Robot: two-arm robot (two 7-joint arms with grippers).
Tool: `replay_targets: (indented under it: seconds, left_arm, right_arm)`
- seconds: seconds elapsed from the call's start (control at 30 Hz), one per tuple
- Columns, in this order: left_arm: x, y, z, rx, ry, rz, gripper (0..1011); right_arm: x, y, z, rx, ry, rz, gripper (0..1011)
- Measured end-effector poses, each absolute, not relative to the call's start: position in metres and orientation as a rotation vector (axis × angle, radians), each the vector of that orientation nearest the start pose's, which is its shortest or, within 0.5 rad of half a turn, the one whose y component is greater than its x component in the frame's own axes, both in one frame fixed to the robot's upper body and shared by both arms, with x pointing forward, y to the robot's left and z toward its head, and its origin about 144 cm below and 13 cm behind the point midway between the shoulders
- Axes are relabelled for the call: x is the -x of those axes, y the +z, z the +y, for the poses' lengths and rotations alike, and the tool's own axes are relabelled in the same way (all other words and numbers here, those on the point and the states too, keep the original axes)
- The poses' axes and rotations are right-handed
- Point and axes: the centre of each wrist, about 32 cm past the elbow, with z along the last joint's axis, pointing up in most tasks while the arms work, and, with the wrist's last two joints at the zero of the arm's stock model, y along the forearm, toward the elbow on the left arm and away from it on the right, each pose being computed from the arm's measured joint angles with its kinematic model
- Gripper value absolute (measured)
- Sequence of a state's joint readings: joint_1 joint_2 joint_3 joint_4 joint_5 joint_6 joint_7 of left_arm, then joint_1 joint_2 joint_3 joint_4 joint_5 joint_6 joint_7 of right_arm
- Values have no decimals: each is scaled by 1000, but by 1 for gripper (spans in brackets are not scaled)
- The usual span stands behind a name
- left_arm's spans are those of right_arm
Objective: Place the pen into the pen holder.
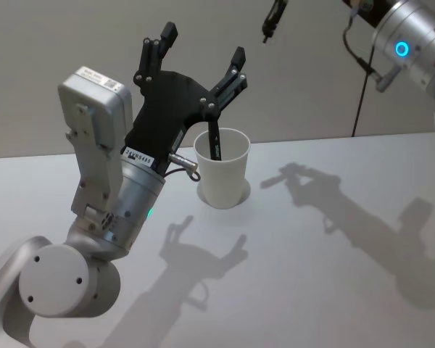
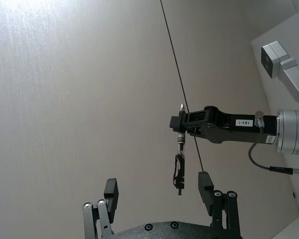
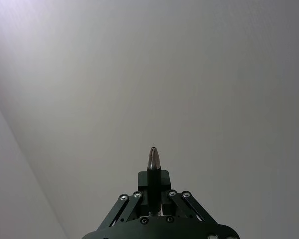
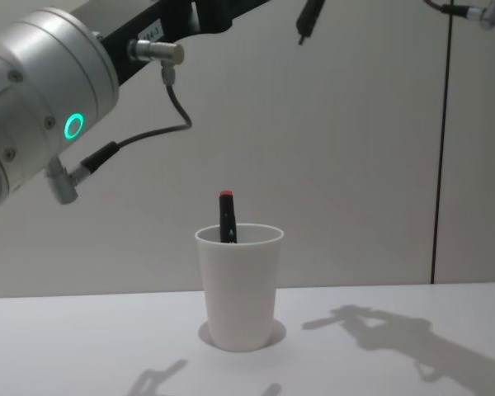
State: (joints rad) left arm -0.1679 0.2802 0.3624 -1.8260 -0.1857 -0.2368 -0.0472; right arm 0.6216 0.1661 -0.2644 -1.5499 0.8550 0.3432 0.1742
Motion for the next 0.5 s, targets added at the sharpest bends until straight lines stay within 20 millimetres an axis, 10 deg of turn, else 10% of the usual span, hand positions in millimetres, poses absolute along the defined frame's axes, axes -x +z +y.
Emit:
replay_targets:
  seconds: [0.5]
  left_arm:
    - [-466,1256,178,379,1067,-447,1001]
  right_arm:
    - [-578,1356,-183,-311,-881,138,129]
